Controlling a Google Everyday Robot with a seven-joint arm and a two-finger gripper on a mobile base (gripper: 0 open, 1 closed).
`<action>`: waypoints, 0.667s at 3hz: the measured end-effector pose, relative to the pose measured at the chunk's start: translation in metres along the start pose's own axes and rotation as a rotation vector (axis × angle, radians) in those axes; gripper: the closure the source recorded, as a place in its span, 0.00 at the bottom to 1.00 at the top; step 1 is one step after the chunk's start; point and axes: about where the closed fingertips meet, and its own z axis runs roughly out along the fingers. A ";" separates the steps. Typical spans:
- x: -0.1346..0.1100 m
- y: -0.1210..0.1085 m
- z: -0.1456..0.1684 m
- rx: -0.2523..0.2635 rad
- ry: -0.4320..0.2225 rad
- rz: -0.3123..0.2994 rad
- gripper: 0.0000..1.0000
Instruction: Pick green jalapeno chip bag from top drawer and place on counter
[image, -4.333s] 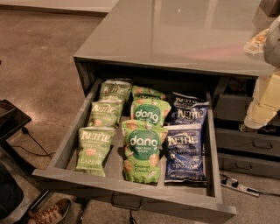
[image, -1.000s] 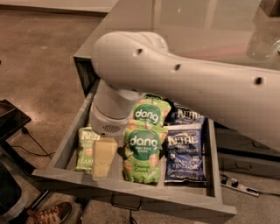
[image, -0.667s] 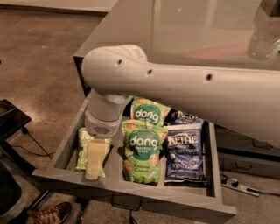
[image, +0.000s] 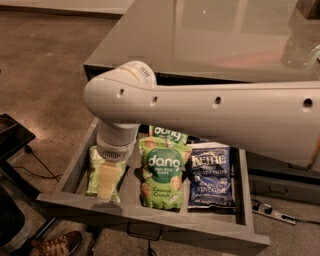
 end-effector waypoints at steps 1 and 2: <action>0.000 0.001 0.000 -0.002 -0.002 0.001 0.00; 0.009 -0.007 0.012 -0.010 -0.010 0.117 0.00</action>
Offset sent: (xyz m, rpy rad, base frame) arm 0.0265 -0.0218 -0.0495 0.0489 0.1243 -0.3861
